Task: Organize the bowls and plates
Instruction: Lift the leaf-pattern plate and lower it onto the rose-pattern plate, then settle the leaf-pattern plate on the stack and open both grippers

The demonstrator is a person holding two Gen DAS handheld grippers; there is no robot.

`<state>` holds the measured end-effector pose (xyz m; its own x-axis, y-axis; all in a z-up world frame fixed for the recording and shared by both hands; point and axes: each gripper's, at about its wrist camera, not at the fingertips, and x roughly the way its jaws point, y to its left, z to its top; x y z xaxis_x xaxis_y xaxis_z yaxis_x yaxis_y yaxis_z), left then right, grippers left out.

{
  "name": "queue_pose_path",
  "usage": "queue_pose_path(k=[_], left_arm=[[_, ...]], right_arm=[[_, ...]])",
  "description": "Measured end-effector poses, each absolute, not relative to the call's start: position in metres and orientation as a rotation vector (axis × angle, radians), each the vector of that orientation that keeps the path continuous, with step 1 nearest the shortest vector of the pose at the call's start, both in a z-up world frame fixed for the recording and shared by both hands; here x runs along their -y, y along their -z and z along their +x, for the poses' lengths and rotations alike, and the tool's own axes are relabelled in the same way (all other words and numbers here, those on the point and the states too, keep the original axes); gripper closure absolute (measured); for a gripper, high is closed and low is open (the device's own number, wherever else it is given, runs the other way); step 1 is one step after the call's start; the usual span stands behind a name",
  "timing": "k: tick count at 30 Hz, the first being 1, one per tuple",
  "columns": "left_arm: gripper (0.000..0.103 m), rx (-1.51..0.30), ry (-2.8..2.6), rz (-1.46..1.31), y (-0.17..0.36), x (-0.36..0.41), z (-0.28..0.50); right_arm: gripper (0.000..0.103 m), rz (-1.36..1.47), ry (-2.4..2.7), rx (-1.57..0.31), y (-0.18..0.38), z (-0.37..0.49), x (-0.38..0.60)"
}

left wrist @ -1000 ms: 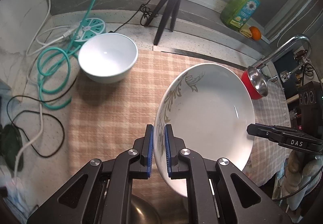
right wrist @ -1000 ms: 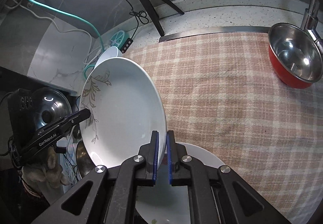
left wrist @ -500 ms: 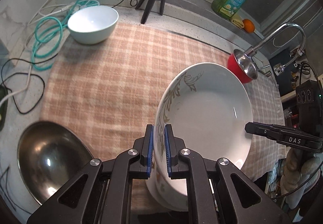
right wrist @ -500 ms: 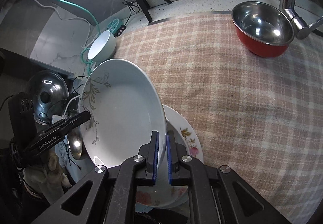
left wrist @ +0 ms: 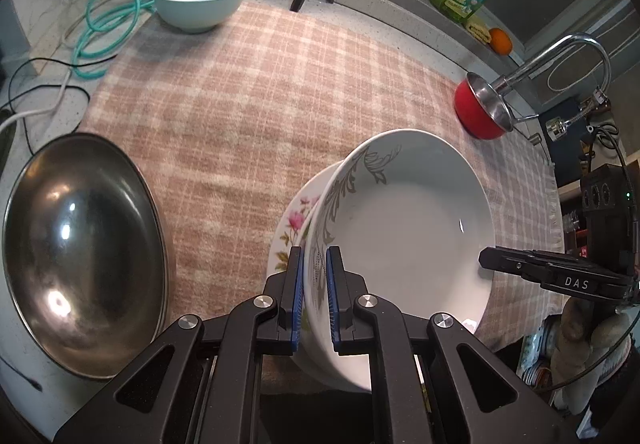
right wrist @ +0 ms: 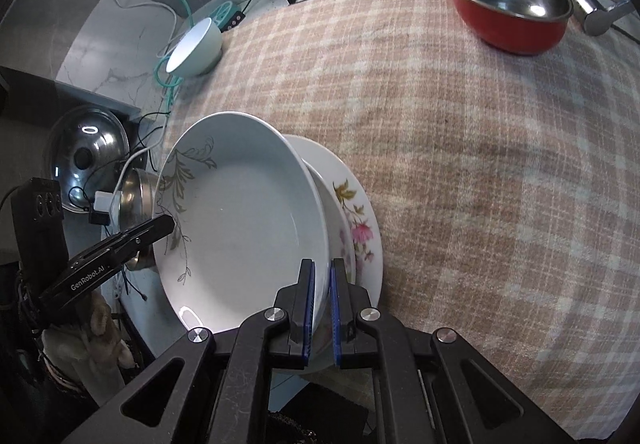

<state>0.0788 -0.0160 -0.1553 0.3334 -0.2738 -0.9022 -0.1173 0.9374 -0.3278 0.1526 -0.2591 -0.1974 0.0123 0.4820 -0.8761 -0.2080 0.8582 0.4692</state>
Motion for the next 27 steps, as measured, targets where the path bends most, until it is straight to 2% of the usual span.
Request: queue_pose_path(k=[27], left_arm=[[0.094, -1.269, 0.082, -0.379, 0.171, 0.019, 0.071]], right_arm=[[0.096, 0.168, -0.557, -1.486, 0.209, 0.147, 0.252]])
